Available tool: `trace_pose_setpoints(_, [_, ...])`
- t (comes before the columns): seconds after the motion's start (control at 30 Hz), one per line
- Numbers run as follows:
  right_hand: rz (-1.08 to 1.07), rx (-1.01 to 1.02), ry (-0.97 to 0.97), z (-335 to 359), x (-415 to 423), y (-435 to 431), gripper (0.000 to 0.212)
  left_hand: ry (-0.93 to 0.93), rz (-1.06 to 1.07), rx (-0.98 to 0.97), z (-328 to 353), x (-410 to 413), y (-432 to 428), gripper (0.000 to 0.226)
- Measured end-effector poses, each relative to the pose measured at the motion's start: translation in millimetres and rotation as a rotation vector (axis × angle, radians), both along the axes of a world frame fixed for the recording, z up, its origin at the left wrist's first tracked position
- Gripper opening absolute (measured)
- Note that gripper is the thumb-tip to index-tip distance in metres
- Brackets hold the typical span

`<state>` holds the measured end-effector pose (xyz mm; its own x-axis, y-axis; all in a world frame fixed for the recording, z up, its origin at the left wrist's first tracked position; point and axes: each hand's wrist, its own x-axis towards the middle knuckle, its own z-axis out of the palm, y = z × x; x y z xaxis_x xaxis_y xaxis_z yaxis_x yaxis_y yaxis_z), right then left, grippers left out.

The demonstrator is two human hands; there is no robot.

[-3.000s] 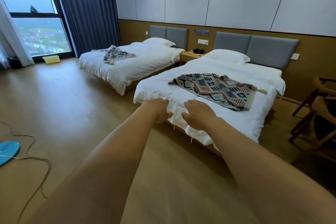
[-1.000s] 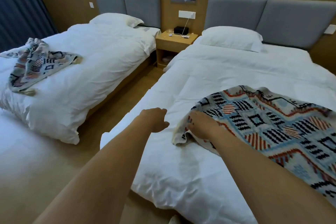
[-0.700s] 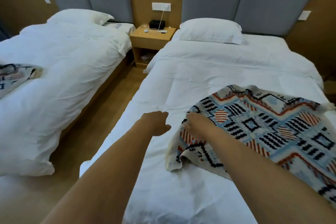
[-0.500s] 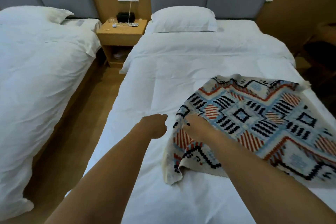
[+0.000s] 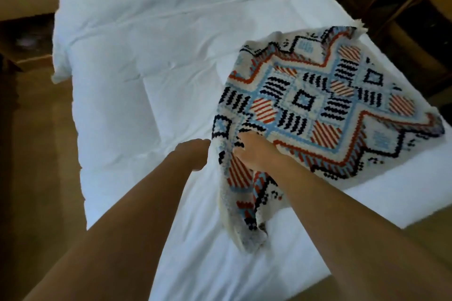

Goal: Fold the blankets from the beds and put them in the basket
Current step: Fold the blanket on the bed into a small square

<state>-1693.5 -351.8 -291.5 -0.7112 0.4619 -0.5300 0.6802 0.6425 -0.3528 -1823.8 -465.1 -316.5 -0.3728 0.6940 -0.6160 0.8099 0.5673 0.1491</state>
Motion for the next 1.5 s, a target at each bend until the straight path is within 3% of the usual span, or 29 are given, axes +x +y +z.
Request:
trace_pose_setpoints(0.2, [-0.055,-0.023,-0.014,-39.8,-36.6,11.0,0.048,-0.172,0.309,0.163,-45.6,-30.4,36.9,0.036])
trace_pose_setpoints(0.33, [0.009,-0.004,-0.08,-73.8,-53.6,13.2,0.058,-0.445,0.803,0.161,-74.2,-44.5,56.9,0.02])
trace_pose_setpoints(0.43, [0.038,0.04,-0.135,-98.1,-61.4,11.7,0.066,-0.891,1.271,0.092,-88.7,-39.0,63.5,0.026])
trace_pose_setpoints(0.6, [-0.216,0.04,-0.012,-125.4,-57.3,17.3,0.033,-1.266,1.559,0.112,-115.2,-28.0,87.7,0.066])
trace_pose_setpoints(0.73, [-0.512,-0.118,0.292,-132.2,-45.6,29.6,0.022,-1.578,1.547,0.268,-128.5,-29.4,114.1,0.068])
trace_pose_setpoints(0.83, [-0.596,-0.22,0.426,-130.9,-36.6,32.7,0.037,-1.602,1.376,0.316,-124.0,-25.4,136.3,0.049])
trace_pose_setpoints(1.03, [-0.86,-0.293,0.536,-131.9,-6.7,53.2,0.042,-1.655,1.352,0.454,-102.5,-11.4,179.9,0.037])
trace_pose_setpoints(1.13, [-1.011,-0.299,0.495,-137.2,6.3,65.5,0.037,-1.605,1.625,0.517,-96.4,-5.0,197.0,0.023])
trace_pose_setpoints(1.23, [-1.079,-0.183,0.345,-145.2,22.9,70.6,0.024,-1.342,2.058,0.566,-109.9,-0.8,197.8,0.032])
trace_pose_setpoints(1.3, [-1.048,-0.054,0.273,-143.0,30.4,70.1,0.018,-1.258,2.167,0.499,-115.1,-3.4,184.1,0.027])
trace_pose_setpoints(1.37, [-0.823,0.198,0.255,-139.8,32.6,67.6,0.039,-1.464,2.04,0.327,-114.9,-2.7,167.1,0.017])
trace_pose_setpoints(1.43, [-0.547,0.41,0.322,-139.1,28.6,62.4,0.048,-1.69,1.712,0.172,-112.9,-2.9,155.4,0.025])
trace_pose_setpoints(1.5, [-0.37,0.369,0.352,-136.5,22.5,53.6,0.05,-1.803,1.357,0.11,-109.3,-4.3,153.4,0.036])
